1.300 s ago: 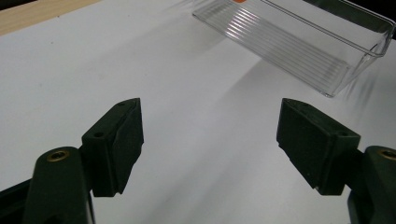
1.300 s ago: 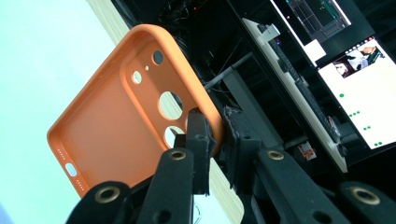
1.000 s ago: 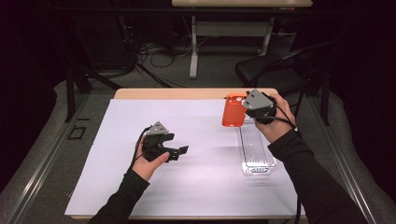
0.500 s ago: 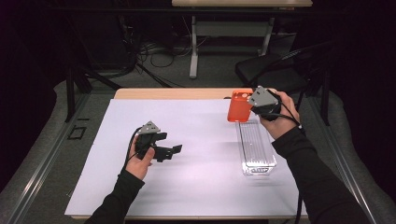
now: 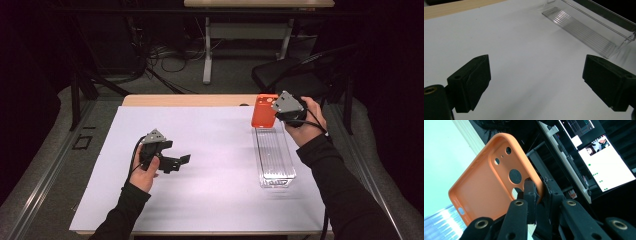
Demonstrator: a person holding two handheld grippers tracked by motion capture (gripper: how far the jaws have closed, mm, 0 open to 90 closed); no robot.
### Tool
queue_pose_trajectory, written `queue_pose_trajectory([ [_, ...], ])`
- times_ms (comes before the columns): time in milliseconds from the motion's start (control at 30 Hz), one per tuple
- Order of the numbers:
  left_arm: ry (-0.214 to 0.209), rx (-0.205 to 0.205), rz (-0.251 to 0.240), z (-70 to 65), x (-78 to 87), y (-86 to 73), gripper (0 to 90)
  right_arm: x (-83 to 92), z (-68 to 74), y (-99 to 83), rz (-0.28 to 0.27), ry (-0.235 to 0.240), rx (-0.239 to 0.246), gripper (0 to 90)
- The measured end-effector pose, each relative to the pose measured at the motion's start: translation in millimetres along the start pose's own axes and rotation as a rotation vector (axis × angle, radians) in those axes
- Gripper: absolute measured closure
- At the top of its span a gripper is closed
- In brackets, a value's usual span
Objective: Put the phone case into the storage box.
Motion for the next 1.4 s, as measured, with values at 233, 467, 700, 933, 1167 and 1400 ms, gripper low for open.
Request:
queue_pose_trajectory([
  [233,0.003,0.004,-0.007,1.9,3.8,-1.1,8.4,-6.3,0.5,-8.4,0.011,-0.011,0.014,81.9],
  [467,0.011,0.000,-0.005,3.3,7.3,-3.0,8.5,-13.6,-0.2,-16.0,0.025,-0.024,0.014,81.9],
  [700,0.016,-0.003,-0.003,4.4,8.5,-4.1,8.6,-20.2,-3.5,-23.0,0.038,-0.031,0.014,81.9],
  [933,0.018,-0.002,-0.002,4.5,7.7,-4.0,8.6,-26.1,0.5,-28.8,0.046,-0.034,0.021,81.9],
  [1167,0.019,-0.002,0.003,4.9,6.6,-5.0,8.6,-32.4,3.6,-37.1,0.056,-0.037,0.024,81.9],
  [1400,0.021,0.002,0.005,5.1,7.0,-6.0,8.7,-40.4,7.1,-42.0,0.063,-0.038,0.020,81.9],
])
Point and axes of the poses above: each handheld gripper's, and its own axes: x roughly backward along the jaws, y roughly out of its top, z roughly to its left, the point moved 4 cm from there along -x, roughly forward along the jaws, and after that the axes turned 3 degrees about -y, right-handed, at the moved point
